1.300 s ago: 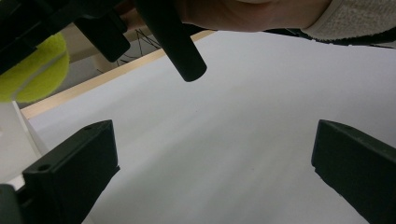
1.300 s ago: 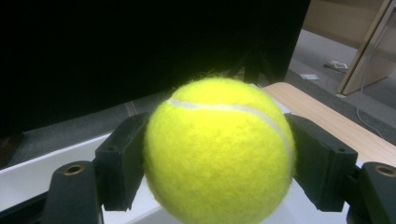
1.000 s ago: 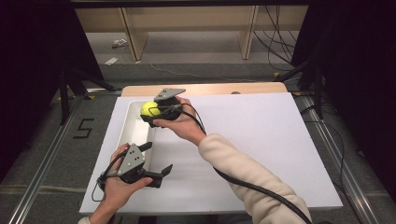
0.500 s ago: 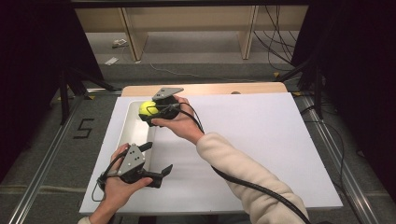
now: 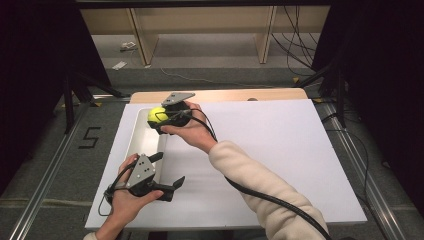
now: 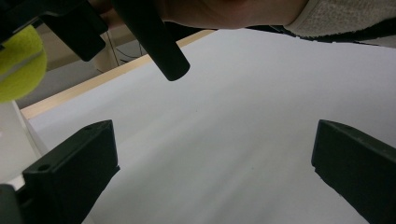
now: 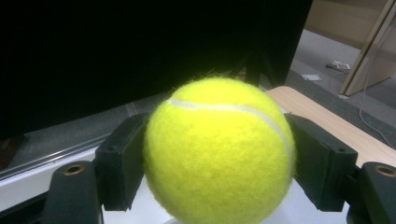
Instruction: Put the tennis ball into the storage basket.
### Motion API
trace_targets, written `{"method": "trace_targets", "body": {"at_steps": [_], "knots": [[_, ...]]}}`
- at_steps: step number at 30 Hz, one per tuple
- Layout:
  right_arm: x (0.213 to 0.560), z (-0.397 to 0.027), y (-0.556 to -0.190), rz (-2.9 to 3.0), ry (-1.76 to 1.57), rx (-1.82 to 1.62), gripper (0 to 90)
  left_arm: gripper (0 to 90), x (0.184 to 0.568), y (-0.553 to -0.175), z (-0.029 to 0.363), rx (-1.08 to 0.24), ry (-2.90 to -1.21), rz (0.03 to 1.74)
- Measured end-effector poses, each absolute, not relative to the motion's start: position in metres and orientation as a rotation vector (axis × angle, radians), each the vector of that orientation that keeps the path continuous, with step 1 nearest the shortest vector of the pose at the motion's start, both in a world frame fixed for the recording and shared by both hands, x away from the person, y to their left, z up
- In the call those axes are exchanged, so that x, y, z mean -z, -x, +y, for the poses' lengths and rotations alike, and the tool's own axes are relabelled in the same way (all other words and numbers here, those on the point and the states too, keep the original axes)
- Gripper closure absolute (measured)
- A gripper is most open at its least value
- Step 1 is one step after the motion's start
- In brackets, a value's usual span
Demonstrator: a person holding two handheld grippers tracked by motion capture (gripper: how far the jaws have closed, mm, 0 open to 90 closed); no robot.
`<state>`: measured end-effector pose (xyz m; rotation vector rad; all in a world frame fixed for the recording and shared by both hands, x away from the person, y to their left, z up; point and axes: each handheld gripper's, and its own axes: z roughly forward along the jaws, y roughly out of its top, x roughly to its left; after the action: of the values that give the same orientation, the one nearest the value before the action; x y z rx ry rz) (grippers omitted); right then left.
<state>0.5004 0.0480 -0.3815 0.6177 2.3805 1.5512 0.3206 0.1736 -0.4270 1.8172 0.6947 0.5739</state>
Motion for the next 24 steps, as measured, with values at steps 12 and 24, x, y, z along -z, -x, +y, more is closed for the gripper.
{"method": "trace_targets", "body": {"at_steps": [12, 24], "knots": [[0.3854, 0.0529, -0.5020, 2.389, -0.621, -1.553, 26.9, 0.0, 0.4269, -0.3204, 0.1743, -0.575, -1.818, 0.695], [0.3841, 0.0554, -0.5042, 2.392, -0.620, -1.548, 26.9, 0.0, 0.4270, -0.3202, 0.1738, -0.577, -1.818, 0.695]]}}
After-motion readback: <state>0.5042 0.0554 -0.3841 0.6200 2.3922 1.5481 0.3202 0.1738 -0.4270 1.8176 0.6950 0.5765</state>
